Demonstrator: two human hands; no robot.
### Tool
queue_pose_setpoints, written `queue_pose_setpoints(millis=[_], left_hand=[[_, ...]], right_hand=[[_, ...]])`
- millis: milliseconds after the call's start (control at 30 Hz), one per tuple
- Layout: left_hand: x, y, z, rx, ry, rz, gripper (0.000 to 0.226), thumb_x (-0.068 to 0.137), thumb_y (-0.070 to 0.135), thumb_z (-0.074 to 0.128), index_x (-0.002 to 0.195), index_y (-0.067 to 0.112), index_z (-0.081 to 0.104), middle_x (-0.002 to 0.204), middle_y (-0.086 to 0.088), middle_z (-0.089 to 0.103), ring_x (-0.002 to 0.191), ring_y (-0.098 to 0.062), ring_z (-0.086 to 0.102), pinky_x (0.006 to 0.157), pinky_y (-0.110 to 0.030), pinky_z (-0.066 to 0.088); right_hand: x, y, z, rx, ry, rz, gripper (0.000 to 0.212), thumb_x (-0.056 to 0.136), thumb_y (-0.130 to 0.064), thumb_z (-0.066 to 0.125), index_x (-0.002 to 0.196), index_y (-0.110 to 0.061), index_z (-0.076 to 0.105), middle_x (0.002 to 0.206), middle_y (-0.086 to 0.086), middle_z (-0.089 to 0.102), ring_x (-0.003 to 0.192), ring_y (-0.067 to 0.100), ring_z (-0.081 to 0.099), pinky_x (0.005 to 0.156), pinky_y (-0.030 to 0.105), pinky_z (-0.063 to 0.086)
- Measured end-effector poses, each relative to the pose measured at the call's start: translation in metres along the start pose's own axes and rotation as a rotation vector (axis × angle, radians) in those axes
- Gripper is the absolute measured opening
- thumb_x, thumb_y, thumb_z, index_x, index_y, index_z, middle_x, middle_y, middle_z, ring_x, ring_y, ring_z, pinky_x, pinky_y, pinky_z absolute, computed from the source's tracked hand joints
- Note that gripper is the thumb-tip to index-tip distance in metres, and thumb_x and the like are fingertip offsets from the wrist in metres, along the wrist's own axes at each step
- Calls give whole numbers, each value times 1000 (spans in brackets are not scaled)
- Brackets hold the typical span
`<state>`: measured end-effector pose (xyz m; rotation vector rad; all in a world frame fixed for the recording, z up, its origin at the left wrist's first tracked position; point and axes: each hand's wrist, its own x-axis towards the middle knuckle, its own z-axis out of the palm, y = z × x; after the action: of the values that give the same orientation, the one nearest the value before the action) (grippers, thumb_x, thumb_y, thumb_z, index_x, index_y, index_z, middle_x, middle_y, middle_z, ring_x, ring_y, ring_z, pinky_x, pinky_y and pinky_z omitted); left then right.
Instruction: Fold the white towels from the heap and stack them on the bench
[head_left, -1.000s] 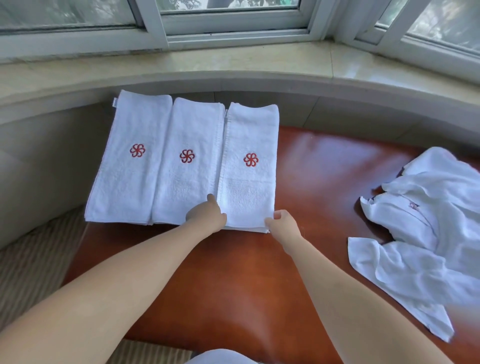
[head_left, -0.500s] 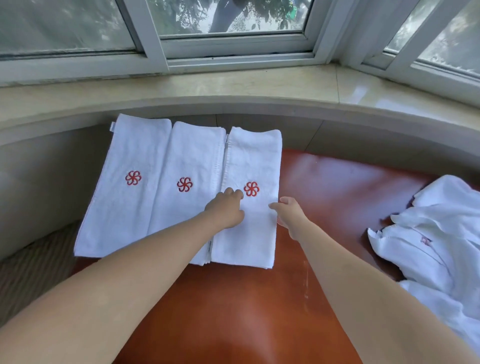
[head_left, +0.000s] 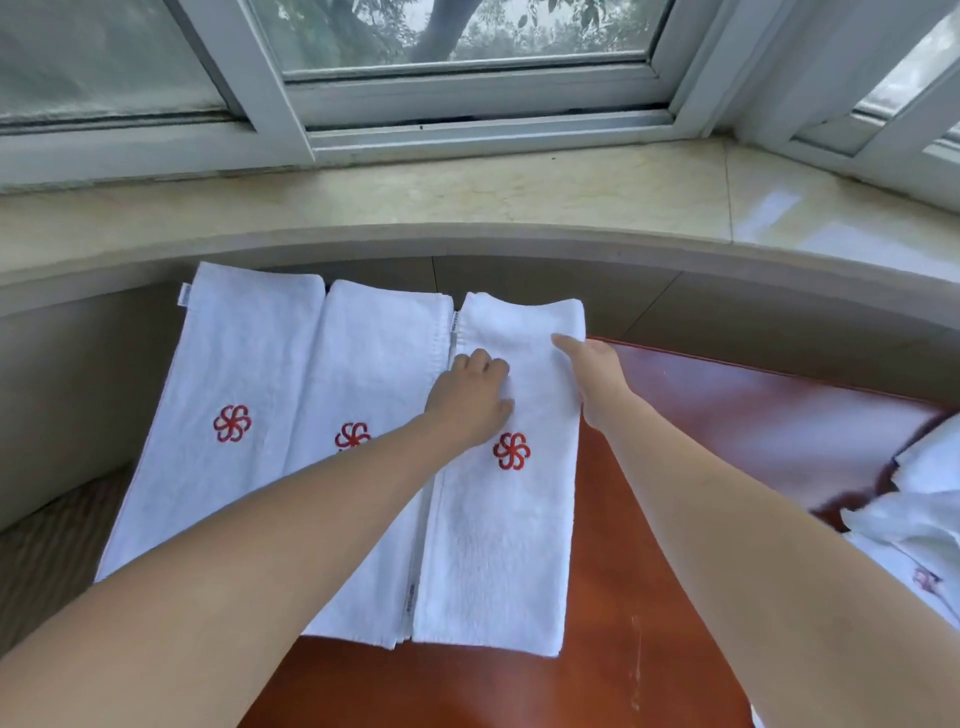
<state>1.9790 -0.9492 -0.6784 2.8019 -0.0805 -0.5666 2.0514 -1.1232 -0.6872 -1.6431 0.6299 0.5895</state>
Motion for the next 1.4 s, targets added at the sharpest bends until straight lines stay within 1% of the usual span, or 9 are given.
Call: queue_pose_setpoints(millis=[200, 500, 633, 700, 800, 933, 1067, 1233, 1400], left_hand=[[24, -21, 18, 165, 90, 127, 65, 93, 52, 55, 150, 28, 34, 161, -5, 25, 148, -31, 24, 119, -43, 27], [18, -11, 16, 152, 21, 90, 72, 100, 49, 47, 160, 40, 8, 171, -3, -11, 156, -39, -9, 126, -56, 6], [4, -10, 8, 118, 74, 122, 64, 96, 38, 55, 154, 29, 30, 166, -7, 17, 152, -36, 16, 120, -51, 28], [-2, -13, 4, 131, 104, 136, 55, 94, 33, 56, 146, 22, 42, 153, -8, 37, 141, -32, 34, 111, -45, 40], [-9, -19, 3, 176, 97, 143, 51, 93, 32, 54, 142, 16, 49, 138, -10, 50, 128, -32, 45, 103, -39, 44], [-11, -24, 3, 175, 123, 165, 51, 96, 30, 54, 144, 20, 44, 151, -9, 39, 137, -31, 38, 112, -40, 40], [-3, -19, -1, 108, 75, 91, 64, 100, 36, 53, 157, 29, 25, 169, -5, 10, 155, -31, 13, 124, -47, 23], [13, -16, -5, 152, -64, 16, 73, 101, 41, 50, 162, 29, 12, 171, -7, -2, 157, -34, 0, 127, -49, 9], [7, -13, -5, 195, -149, -42, 78, 97, 44, 53, 162, 26, 13, 171, -10, -2, 157, -35, -5, 126, -50, 2]], right_hand=[[23, -19, 19, -62, -125, -140, 32, 70, -32, 67, 93, -12, 54, 96, 6, 57, 85, 23, 57, 76, 41, 48], [12, -5, 9, 5, 70, -218, 46, 86, -14, 66, 122, -29, 42, 120, -4, 51, 100, 12, 56, 74, 29, 50], [-5, -21, 15, -65, -170, -95, 42, 80, -14, 69, 120, -25, 61, 114, 4, 64, 99, 24, 63, 74, 35, 53], [-16, -28, 17, -168, -289, -139, 19, 69, -9, 61, 85, -17, 69, 86, 1, 66, 79, 20, 61, 64, 26, 49], [-29, -31, 19, -152, -320, -177, 12, 52, -11, 48, 56, -20, 41, 60, -4, 38, 54, 10, 35, 47, 22, 27], [-20, -29, 14, -64, -28, -240, 10, 80, -12, 56, 89, -14, 59, 84, -3, 53, 72, 14, 49, 58, 26, 35], [-16, -15, 6, -287, 330, -345, 43, 91, -13, 61, 129, -28, 46, 127, -5, 43, 85, 10, 57, 63, 25, 42], [-18, 23, 3, -1064, -135, -569, 64, 90, -18, 64, 150, -30, 44, 160, -4, 35, 144, 20, 36, 108, 34, 43], [-33, 45, -4, -1274, -156, -566, 73, 95, -34, 63, 159, -28, 28, 170, 1, 13, 156, 24, 13, 123, 40, 24]])
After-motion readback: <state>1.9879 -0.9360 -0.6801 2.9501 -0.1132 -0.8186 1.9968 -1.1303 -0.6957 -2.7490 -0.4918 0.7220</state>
